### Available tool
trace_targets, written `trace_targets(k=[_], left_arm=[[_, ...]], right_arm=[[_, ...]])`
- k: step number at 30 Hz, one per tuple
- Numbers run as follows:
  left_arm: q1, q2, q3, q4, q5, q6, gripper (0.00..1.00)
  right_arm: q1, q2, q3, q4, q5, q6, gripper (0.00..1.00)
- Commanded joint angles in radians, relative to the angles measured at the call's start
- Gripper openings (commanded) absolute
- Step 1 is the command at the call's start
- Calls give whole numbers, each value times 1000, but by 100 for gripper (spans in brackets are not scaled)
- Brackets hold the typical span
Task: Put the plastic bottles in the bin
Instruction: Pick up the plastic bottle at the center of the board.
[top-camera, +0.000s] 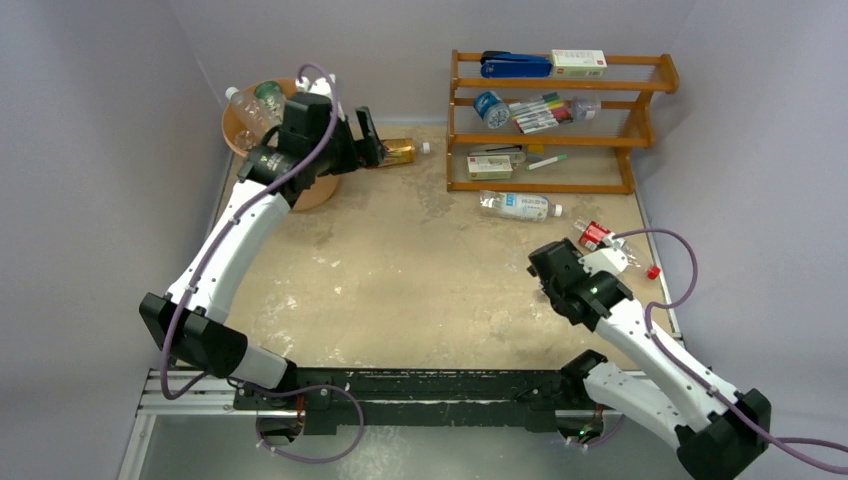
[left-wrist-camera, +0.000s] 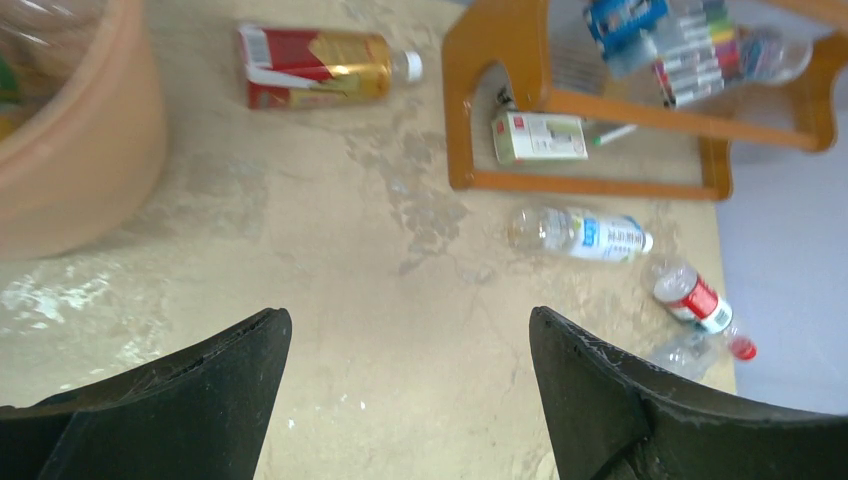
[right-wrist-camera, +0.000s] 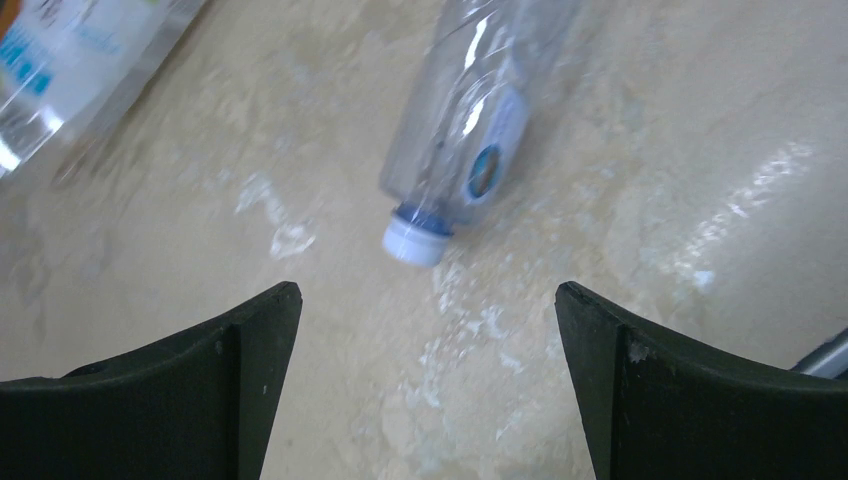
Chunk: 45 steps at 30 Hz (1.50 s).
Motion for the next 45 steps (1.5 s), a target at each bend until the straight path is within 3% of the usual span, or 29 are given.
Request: trace_targets(k=[1,15,23,30,41,45], left_arm=[[-76,-64,-95,84,-70,10,89],[-199,-171,-341,138,-106,-30,90],[-298,-221,-462,163,-132,-77,90],[-414,-230,-547,201,-186,-127,90],[-503,-230,-642,281,-175,-157,91],[-532,-254,-679,284,-170,-172,91]], right_arm=[[-162,91,43,-46,16,52,100],[-460,301,97,173,-68,-185,100],[-520,424,113,240,-120,-230,99],[-529,461,81,331,-187,-284,72],[-527,482,13,458,-279,-344,69],[-526,492,-27,526,-355,-367,62]])
